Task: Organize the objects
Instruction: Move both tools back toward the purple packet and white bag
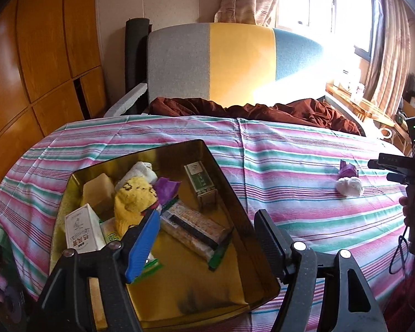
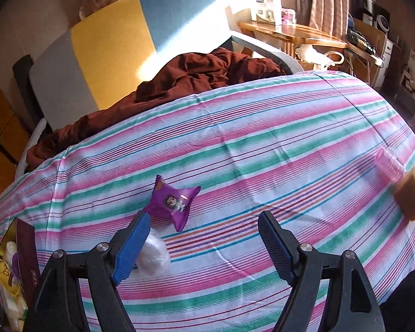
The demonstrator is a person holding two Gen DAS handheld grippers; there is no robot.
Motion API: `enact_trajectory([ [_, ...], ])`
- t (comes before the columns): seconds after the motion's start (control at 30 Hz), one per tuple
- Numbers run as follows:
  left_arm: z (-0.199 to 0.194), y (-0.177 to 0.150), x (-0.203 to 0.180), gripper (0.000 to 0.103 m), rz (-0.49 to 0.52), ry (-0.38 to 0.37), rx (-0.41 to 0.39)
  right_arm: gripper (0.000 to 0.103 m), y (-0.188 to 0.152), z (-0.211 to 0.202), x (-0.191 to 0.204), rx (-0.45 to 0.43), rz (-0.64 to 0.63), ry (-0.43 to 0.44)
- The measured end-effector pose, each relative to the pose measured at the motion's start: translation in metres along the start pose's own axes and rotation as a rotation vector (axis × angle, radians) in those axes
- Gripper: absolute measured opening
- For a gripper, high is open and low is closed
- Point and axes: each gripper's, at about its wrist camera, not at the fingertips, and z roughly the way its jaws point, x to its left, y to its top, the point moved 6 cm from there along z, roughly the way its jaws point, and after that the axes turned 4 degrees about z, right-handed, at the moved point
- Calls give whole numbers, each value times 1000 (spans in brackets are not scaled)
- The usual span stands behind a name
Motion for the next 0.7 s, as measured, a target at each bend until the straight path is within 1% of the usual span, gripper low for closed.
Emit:
enact_trajectory([
  [0.1,6,4,-19,71,23,-32,8,81,-1,5,-8,40,52,22],
  [0.17,10,7,-34,71,52,-52,9,81,-2,7,-9,53,58,20],
  [0.37,26,13,-75,71,110,-104,29,81,-1,7,-11,57,74,31],
  [0.57,47,13,-110,71,166,-140,66,81,4,9,-19,63,118,45],
  [0.7,66,11,-130,71,182,-170,104,81,5,11,-25,74,153,52],
])
